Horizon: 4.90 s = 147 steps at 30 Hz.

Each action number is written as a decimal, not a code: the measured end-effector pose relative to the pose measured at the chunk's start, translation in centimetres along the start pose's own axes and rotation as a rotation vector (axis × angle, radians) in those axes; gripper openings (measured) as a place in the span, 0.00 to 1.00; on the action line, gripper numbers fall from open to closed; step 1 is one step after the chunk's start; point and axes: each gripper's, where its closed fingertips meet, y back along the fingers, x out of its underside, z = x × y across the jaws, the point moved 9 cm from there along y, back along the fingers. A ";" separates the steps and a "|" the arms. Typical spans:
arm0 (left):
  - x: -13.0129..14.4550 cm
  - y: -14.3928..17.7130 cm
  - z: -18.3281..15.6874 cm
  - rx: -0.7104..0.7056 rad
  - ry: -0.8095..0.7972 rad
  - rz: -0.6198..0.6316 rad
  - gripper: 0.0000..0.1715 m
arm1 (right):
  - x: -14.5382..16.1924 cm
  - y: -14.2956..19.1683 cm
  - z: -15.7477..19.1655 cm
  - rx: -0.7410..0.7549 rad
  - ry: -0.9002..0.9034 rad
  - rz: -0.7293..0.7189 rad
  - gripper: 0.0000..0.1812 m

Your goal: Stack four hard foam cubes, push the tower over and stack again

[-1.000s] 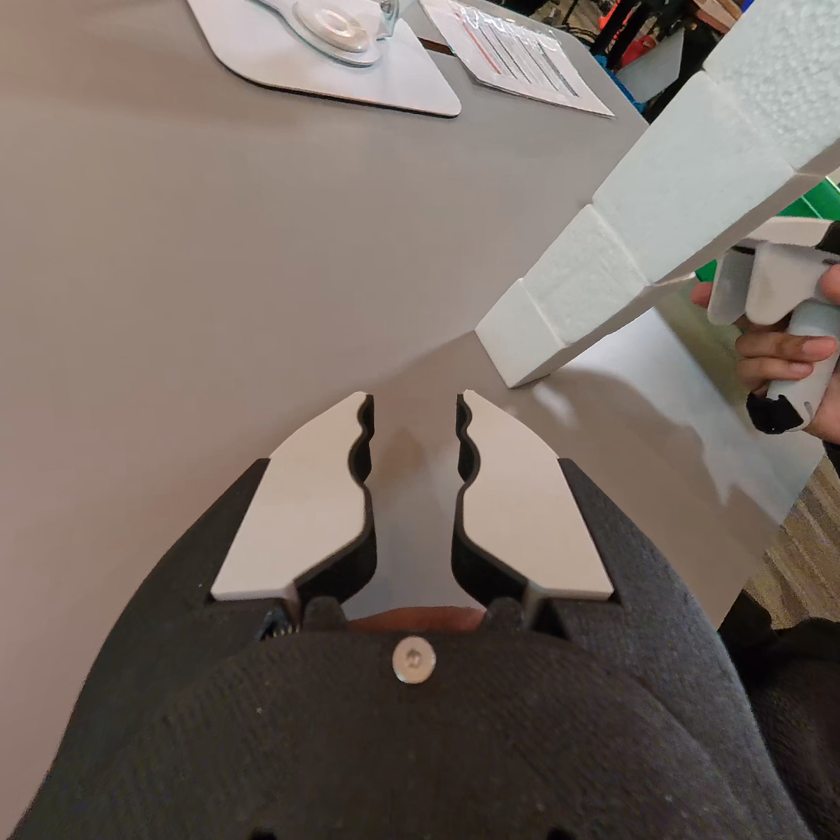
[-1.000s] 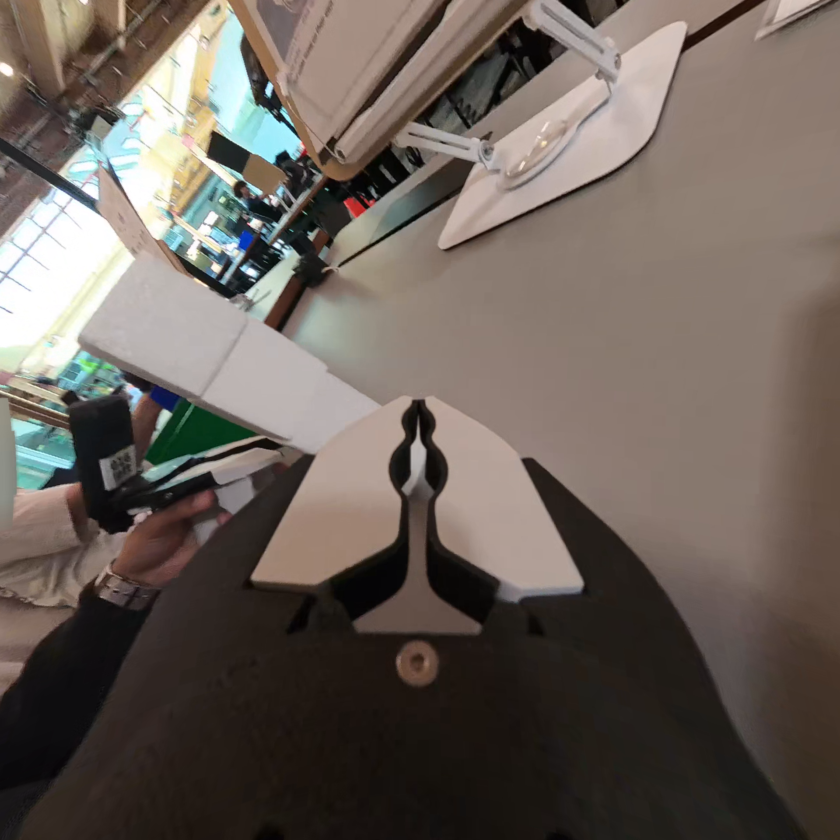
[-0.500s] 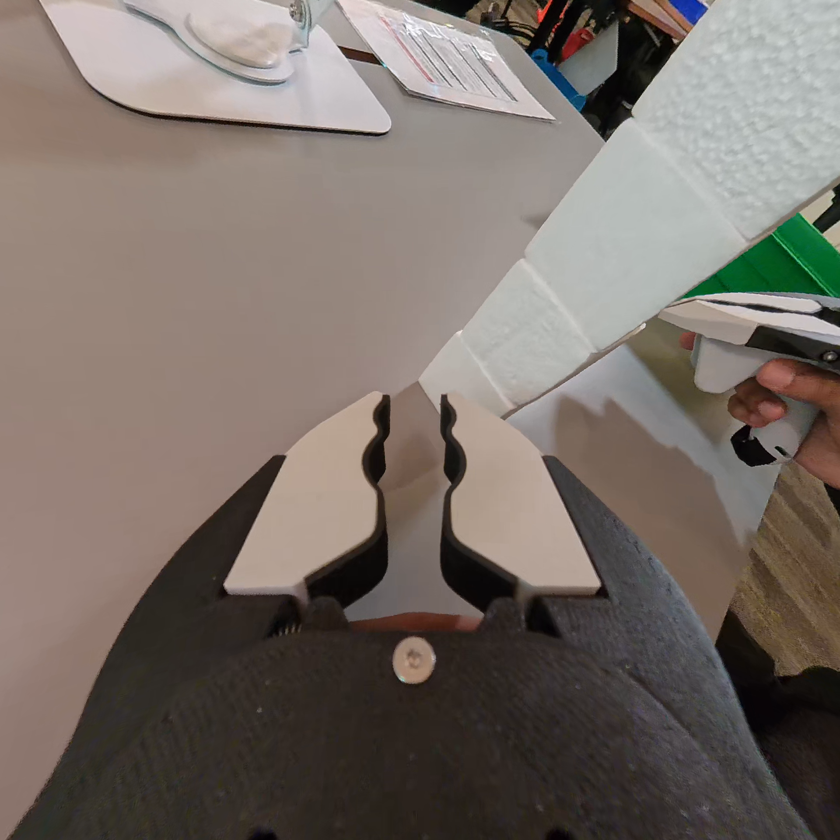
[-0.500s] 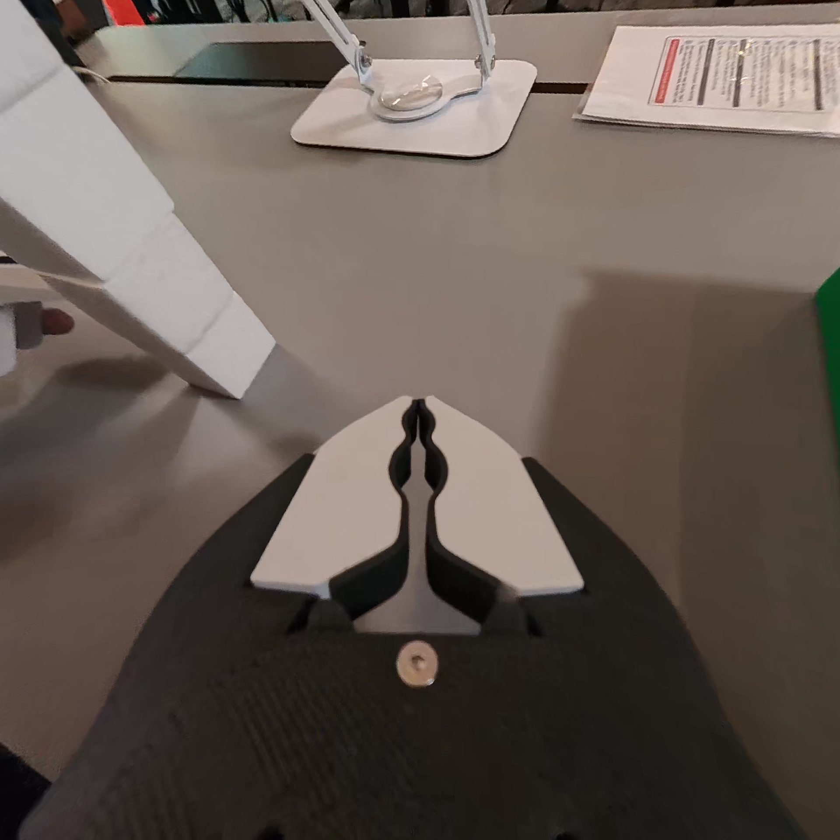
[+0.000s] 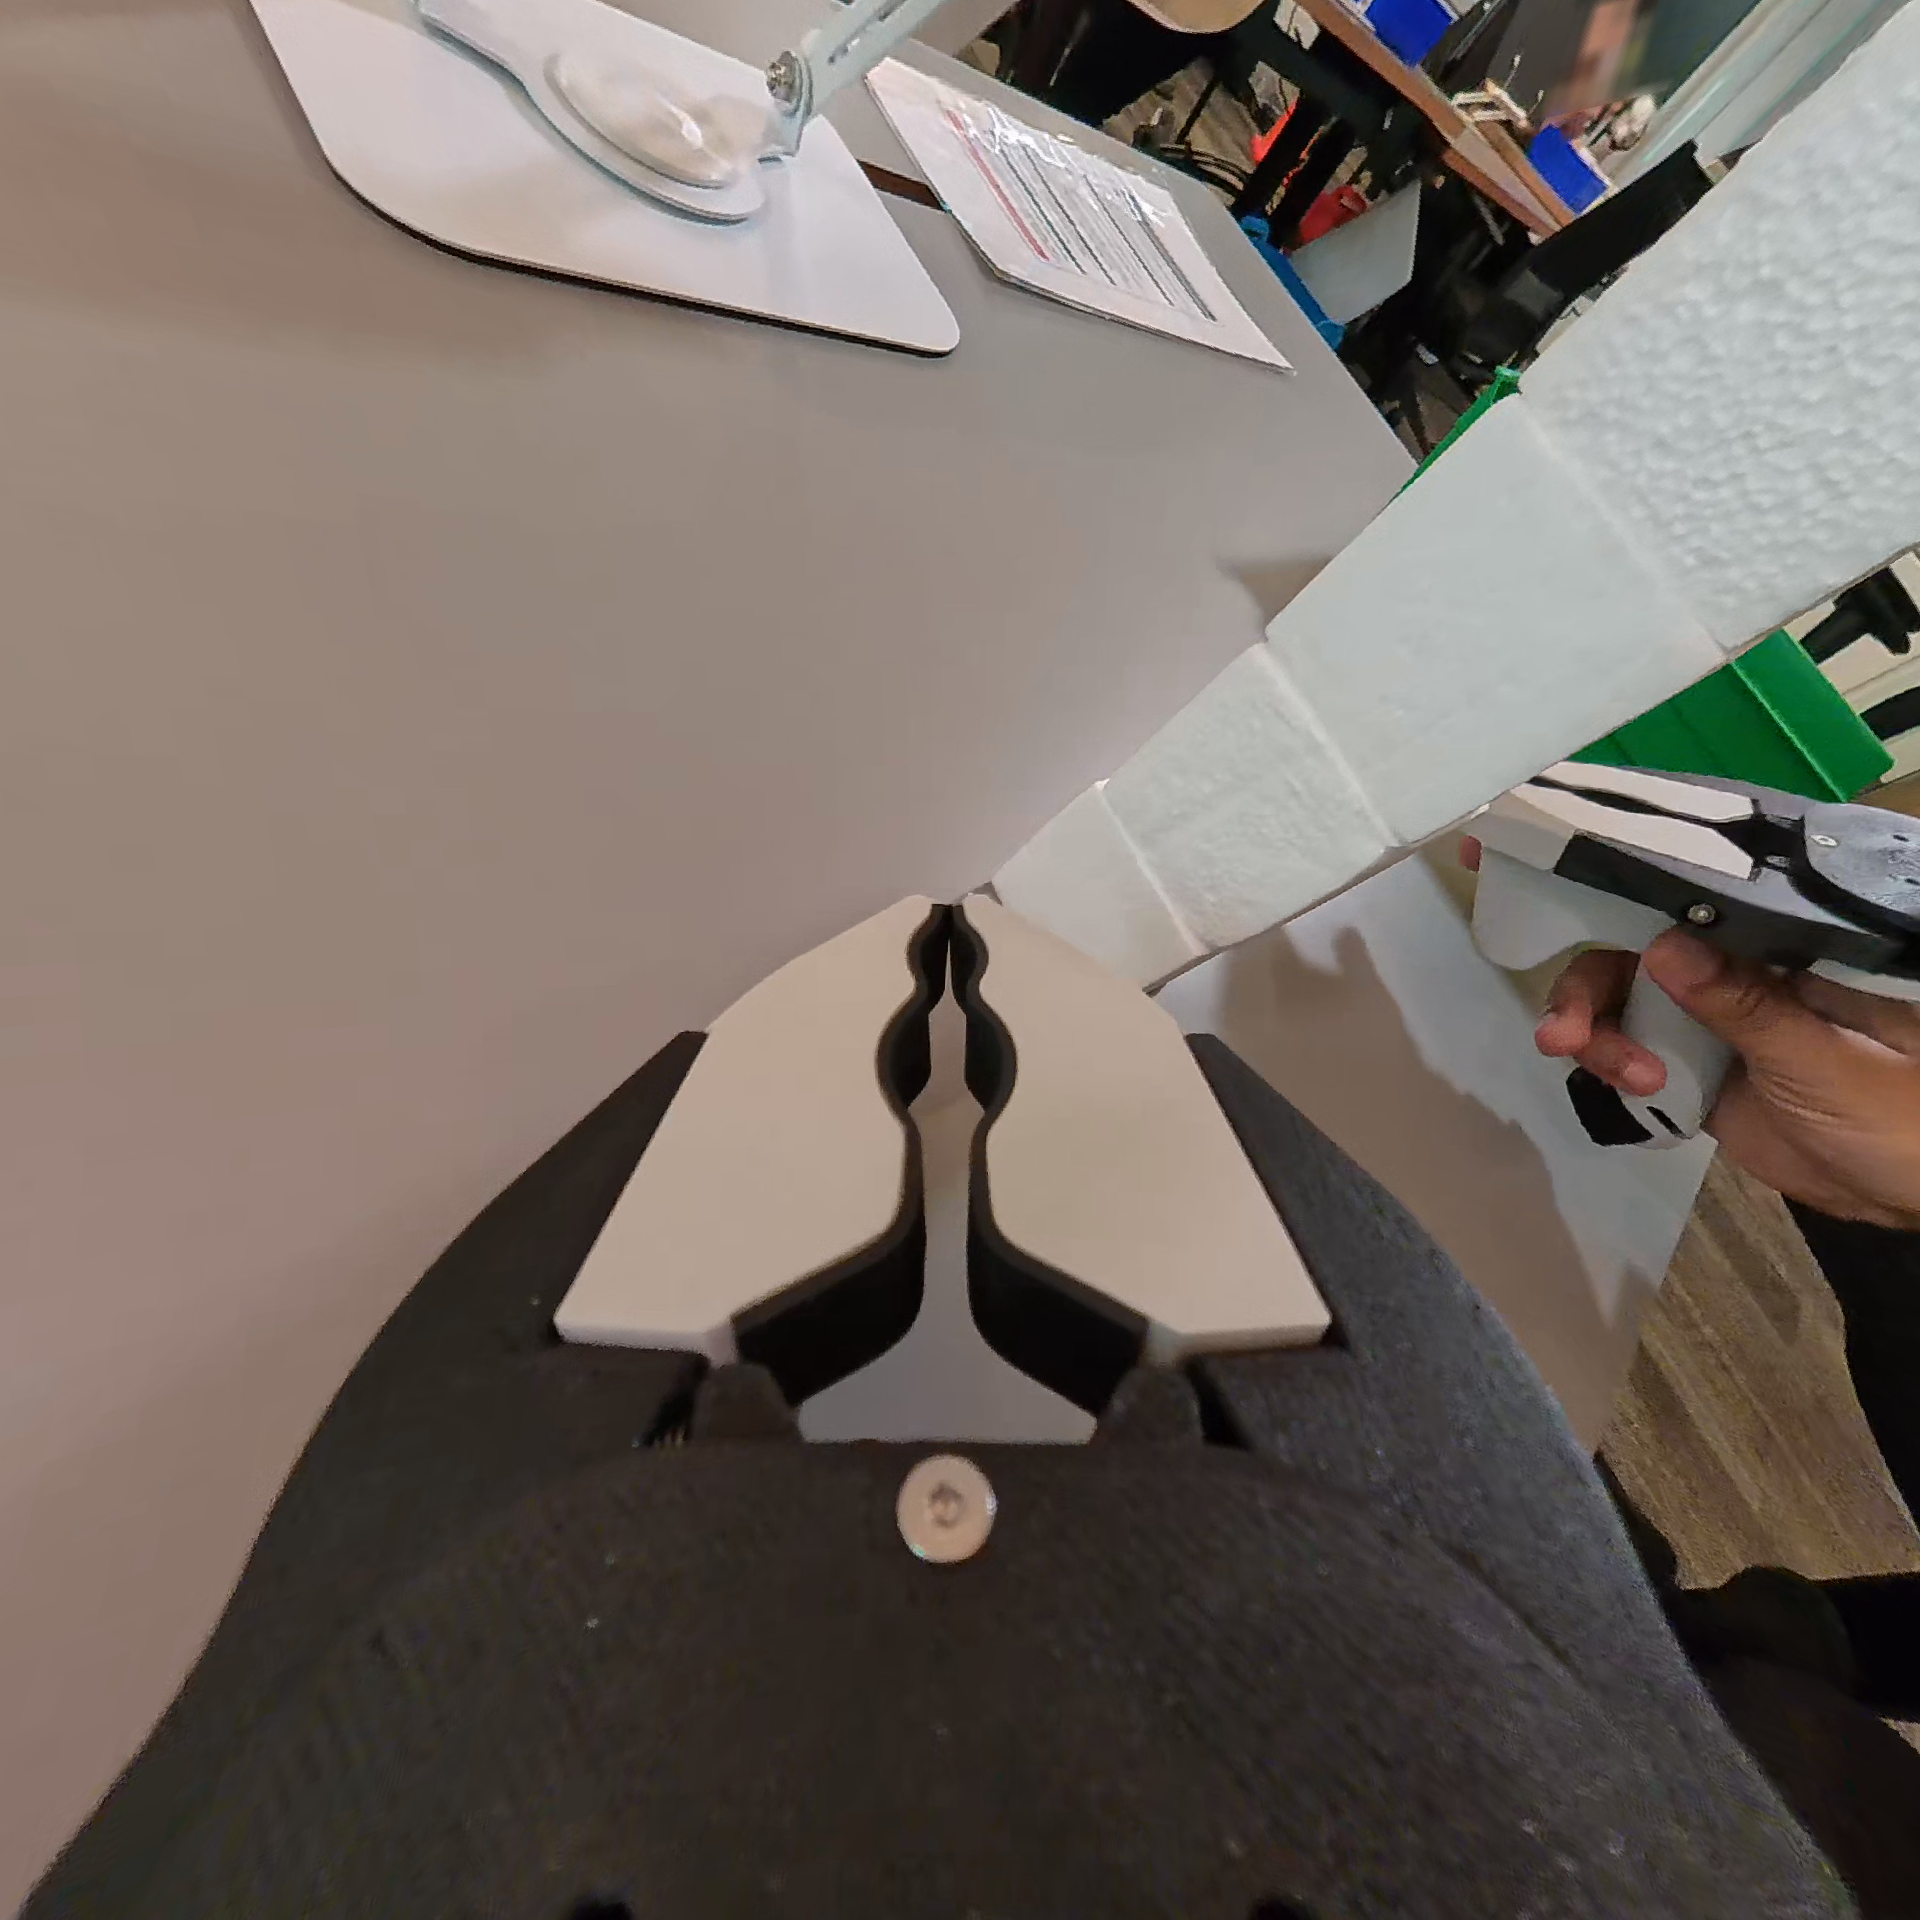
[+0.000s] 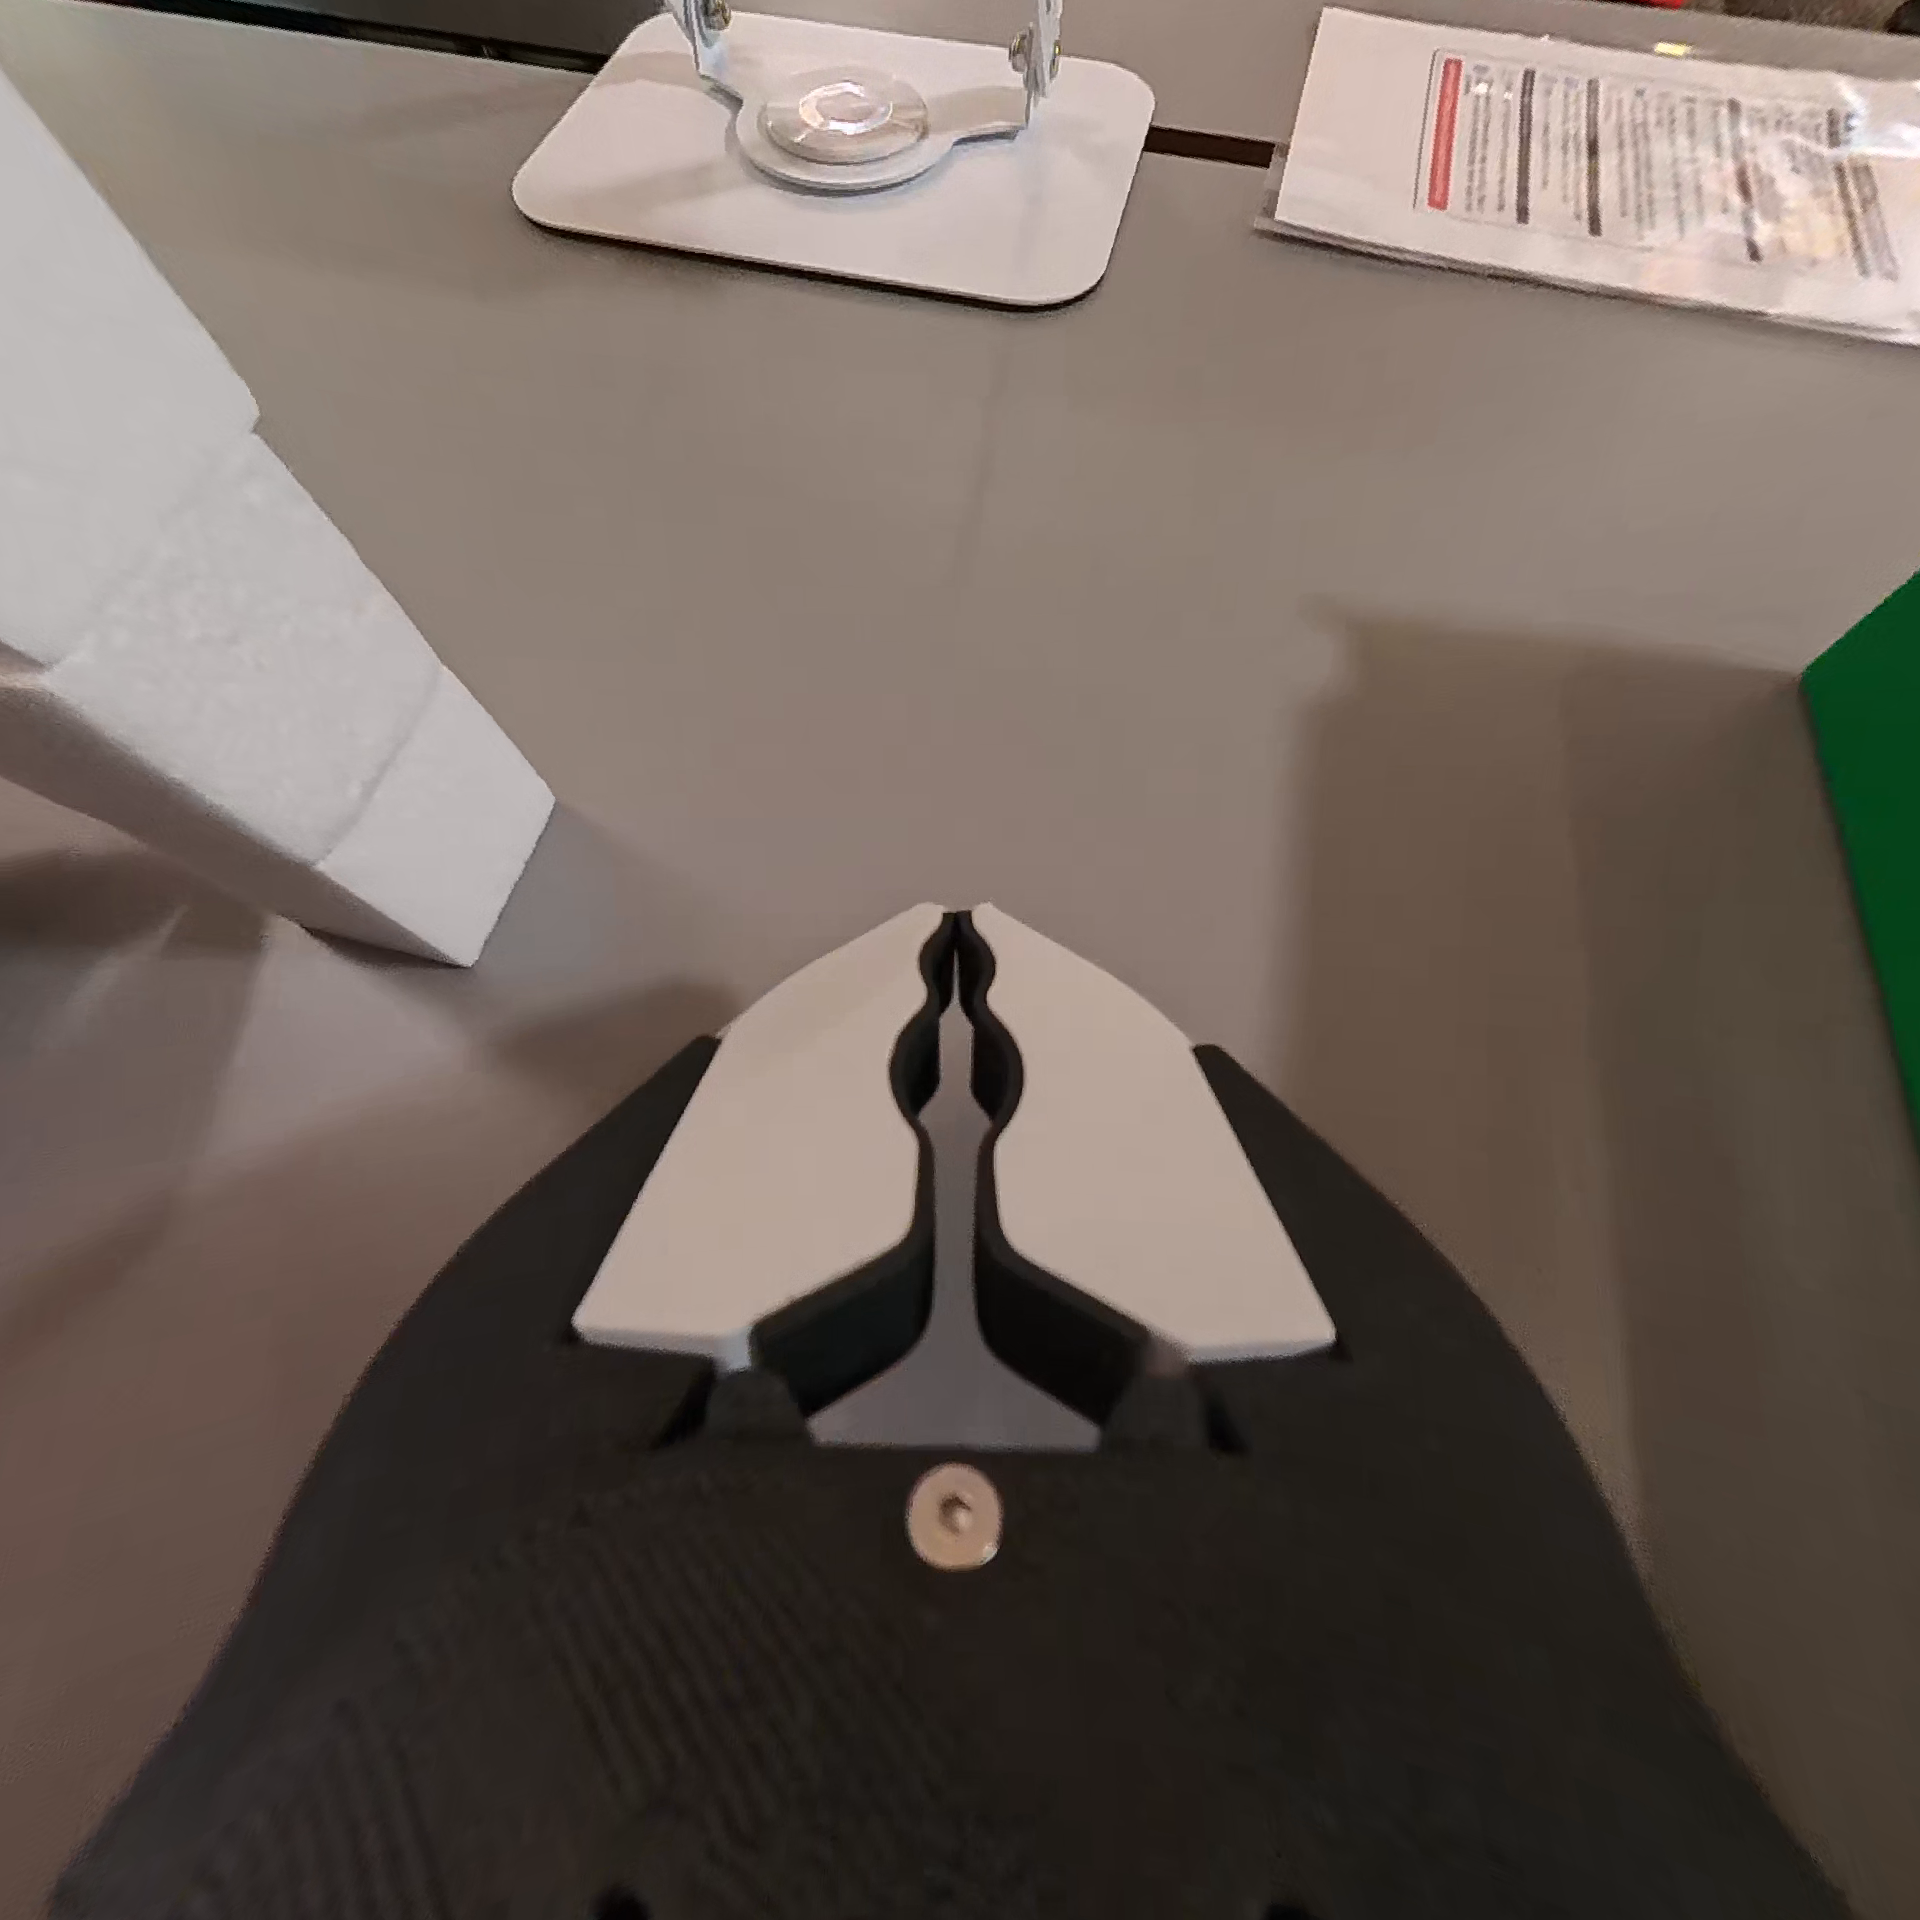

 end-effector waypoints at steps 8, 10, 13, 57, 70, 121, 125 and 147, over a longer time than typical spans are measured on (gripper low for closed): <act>0.1 0.3 -0.1 -0.018 -0.026 -0.005 0.01 | -0.2 -0.1 -0.3 -0.051 -0.120 0.043 0.00; 0.1 0.3 0.0 -0.015 -0.023 -0.006 0.01 | -0.2 -0.2 -0.2 -0.050 -0.114 0.046 0.00; 0.1 0.3 0.0 -0.004 -0.024 -0.006 0.02 | -0.1 -0.5 -0.1 -0.012 -0.101 0.076 0.00; 0.3 4.4 1.9 -0.300 -0.186 -0.284 0.00 | -1.7 4.0 -7.8 -0.358 -0.054 0.256 0.00; 3.1 10.2 2.8 -0.418 -0.110 -0.341 0.00 | -3.8 2.2 -5.7 -0.392 0.357 0.439 0.00; 2.6 7.9 2.0 -0.259 -0.020 -0.245 0.00 | -4.7 -0.1 2.8 -0.388 0.117 0.263 0.04; 2.8 8.3 2.3 -0.267 -0.012 -0.249 0.00 | -5.1 -0.2 2.9 -0.393 0.124 0.264 0.05; 3.4 8.2 1.1 -0.279 -0.039 -0.222 0.00 | -4.5 -1.3 2.1 -0.339 0.120 0.287 0.00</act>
